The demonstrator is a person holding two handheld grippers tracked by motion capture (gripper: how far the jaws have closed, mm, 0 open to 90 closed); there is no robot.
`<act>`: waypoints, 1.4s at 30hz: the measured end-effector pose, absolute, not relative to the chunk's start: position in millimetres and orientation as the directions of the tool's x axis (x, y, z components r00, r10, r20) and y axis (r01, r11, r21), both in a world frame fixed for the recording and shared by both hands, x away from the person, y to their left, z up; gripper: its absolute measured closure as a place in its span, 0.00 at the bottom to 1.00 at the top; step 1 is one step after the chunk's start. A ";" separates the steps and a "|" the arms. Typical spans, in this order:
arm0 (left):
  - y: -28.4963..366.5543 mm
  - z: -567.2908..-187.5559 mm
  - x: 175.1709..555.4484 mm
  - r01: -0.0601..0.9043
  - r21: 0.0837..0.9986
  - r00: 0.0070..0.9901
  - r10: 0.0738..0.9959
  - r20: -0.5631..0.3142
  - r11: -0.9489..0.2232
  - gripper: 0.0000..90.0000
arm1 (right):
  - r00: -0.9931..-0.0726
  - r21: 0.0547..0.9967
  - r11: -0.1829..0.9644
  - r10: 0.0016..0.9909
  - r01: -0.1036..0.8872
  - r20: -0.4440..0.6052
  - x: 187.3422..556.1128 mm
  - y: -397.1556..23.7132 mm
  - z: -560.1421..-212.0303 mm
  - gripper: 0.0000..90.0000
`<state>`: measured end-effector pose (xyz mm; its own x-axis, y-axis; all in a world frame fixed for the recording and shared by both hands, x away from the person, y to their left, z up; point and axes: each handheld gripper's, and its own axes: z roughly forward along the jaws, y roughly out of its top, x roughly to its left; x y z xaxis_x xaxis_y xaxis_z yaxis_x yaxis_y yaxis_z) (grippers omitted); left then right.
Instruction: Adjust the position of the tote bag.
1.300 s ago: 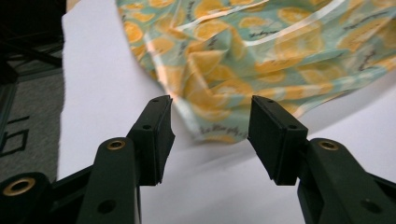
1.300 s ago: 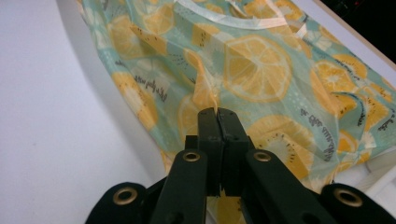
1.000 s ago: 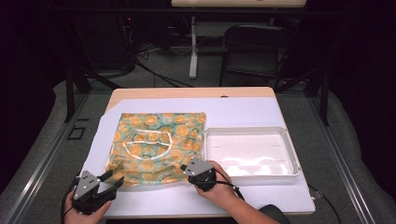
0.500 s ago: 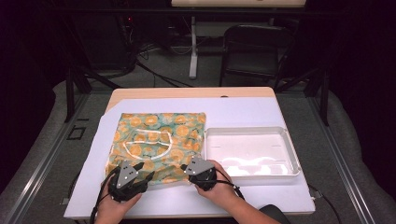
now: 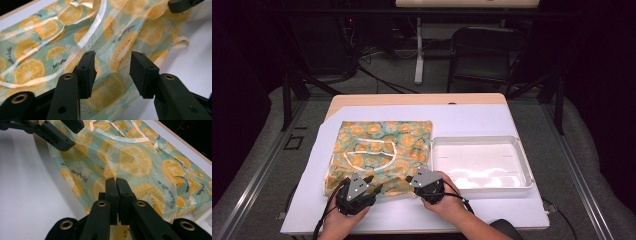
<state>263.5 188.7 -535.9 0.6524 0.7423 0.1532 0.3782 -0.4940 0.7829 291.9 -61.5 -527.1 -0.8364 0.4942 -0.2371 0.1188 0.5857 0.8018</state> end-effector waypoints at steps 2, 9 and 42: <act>188.9 -538.4 263.8 0.383 0.775 0.651 0.742 0.159 -0.502 0.64 | -0.836 0.802 0.587 0.494 0.116 -0.240 291.8 -61.9 -526.6 0.99; 187.2 -542.1 262.9 0.373 0.749 0.664 0.721 0.196 -0.547 0.69 | -0.836 0.799 0.590 0.492 0.117 -0.241 292.2 -63.5 -525.8 0.97; 182.1 -545.6 258.0 0.360 0.689 0.676 0.685 0.272 -0.629 1.00 | -0.861 0.794 0.595 0.462 0.125 -0.211 289.6 -63.0 -530.6 0.70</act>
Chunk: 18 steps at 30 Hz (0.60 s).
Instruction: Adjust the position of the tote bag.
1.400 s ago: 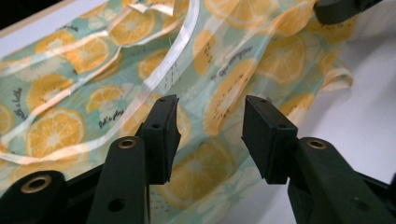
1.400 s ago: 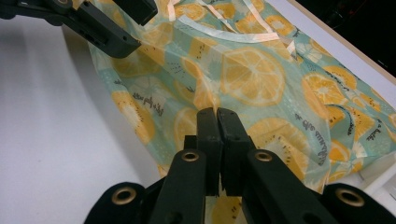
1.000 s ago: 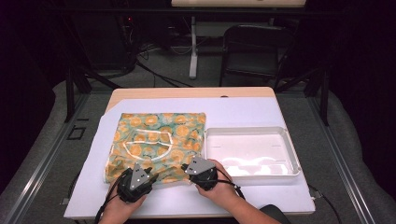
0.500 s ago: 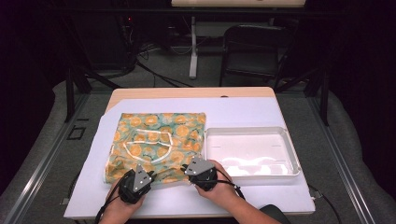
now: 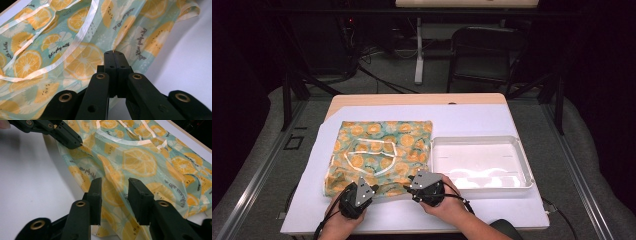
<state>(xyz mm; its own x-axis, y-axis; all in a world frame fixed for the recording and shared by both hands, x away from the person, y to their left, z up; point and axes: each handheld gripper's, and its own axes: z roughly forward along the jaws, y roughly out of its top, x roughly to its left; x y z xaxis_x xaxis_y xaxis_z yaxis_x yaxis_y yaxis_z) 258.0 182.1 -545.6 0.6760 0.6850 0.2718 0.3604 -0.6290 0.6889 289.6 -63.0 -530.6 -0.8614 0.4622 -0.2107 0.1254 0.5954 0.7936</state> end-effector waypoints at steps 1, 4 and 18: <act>182.1 -545.6 258.0 0.360 0.689 0.676 0.685 0.272 -0.629 1.00 | -0.860 0.794 0.595 0.464 0.124 -0.214 289.2 -63.0 -530.9 0.69; 182.0 -545.6 257.8 0.359 0.694 0.670 0.690 0.273 -0.624 1.00 | -0.863 0.793 0.597 0.457 0.119 -0.215 288.2 -63.2 -531.3 0.68; 185.0 -539.8 259.6 0.370 0.724 0.653 0.717 0.243 -0.582 1.00 | -0.860 0.811 0.570 0.473 0.133 -0.191 285.8 -64.3 -530.2 0.70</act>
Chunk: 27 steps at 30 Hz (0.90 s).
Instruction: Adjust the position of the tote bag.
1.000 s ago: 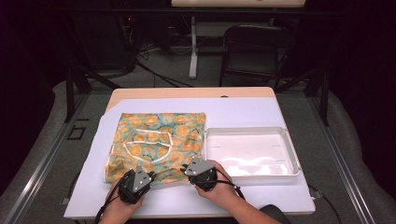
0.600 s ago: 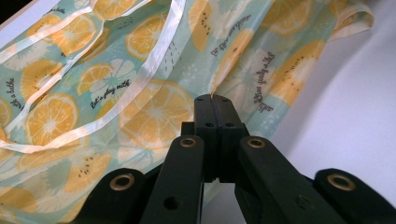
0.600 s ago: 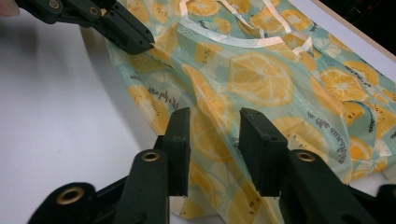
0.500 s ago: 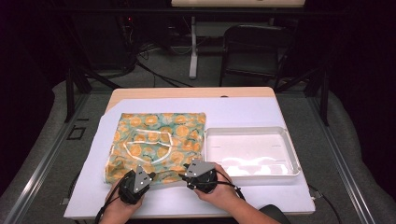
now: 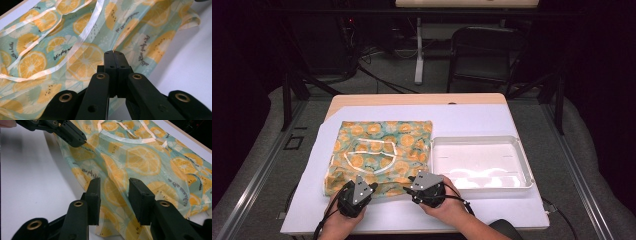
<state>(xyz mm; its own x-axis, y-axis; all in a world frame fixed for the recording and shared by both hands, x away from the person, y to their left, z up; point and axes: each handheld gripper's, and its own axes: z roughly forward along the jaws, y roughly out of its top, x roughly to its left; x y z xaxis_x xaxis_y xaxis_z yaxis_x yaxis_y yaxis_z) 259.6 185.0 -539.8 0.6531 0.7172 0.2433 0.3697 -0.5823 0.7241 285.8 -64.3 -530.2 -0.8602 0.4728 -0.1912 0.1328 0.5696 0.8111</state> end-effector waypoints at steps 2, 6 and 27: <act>186.0 -537.8 260.5 0.373 0.730 0.648 0.724 0.236 -0.572 1.00 | -0.859 0.824 0.546 0.485 0.149 -0.166 286.3 -65.3 -530.0 0.70; 186.1 -536.1 261.1 0.376 0.739 0.643 0.732 0.226 -0.559 1.00 | -0.860 0.827 0.539 0.487 0.161 -0.150 286.9 -66.8 -528.8 0.70; 187.4 -499.5 286.9 0.323 0.801 0.584 0.772 0.250 -0.504 1.00 | -0.840 0.884 0.423 0.539 0.199 -0.068 287.4 -80.1 -518.9 0.65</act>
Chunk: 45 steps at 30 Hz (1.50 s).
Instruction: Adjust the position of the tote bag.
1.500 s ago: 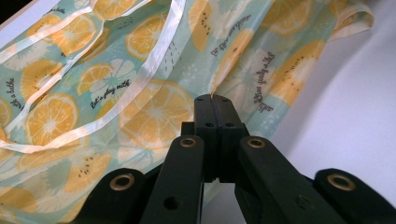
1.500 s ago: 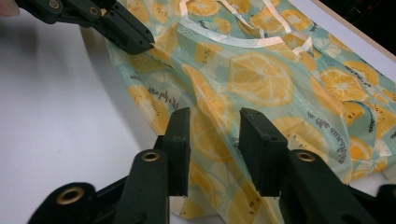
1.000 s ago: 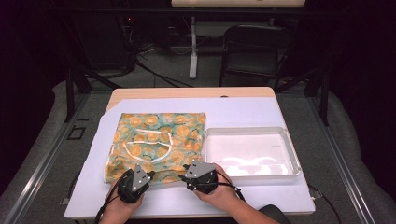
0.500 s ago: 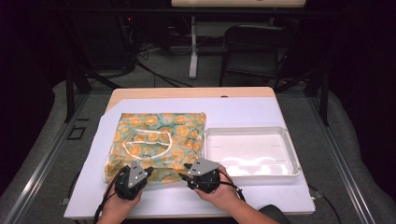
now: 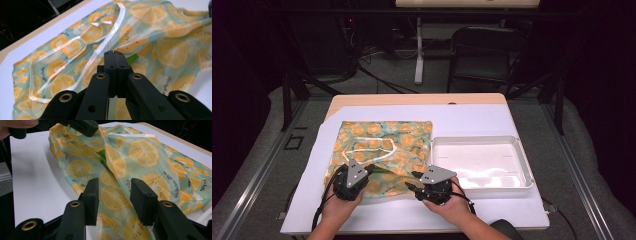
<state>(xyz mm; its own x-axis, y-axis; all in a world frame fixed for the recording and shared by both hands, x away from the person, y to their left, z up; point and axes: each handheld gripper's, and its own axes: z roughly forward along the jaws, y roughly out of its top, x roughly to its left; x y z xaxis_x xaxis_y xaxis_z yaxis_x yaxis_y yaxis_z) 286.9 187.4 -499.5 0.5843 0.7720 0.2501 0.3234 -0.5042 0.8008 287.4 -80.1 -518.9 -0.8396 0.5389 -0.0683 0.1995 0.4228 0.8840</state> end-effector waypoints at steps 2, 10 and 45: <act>186.9 -495.2 290.7 0.318 0.807 0.580 0.775 0.249 -0.497 1.00 | -0.838 0.888 0.414 0.541 0.200 -0.064 287.4 -80.5 -518.7 0.65; 188.1 -479.3 305.7 0.289 0.837 0.555 0.794 0.248 -0.464 1.00 | -0.838 0.879 0.427 0.543 0.214 -0.060 288.5 -80.2 -520.1 0.64; 188.9 -438.2 372.0 0.218 0.926 0.589 0.798 0.128 -0.309 1.00 | -0.754 0.870 0.393 0.655 0.297 -0.038 292.5 -100.8 -480.9 0.79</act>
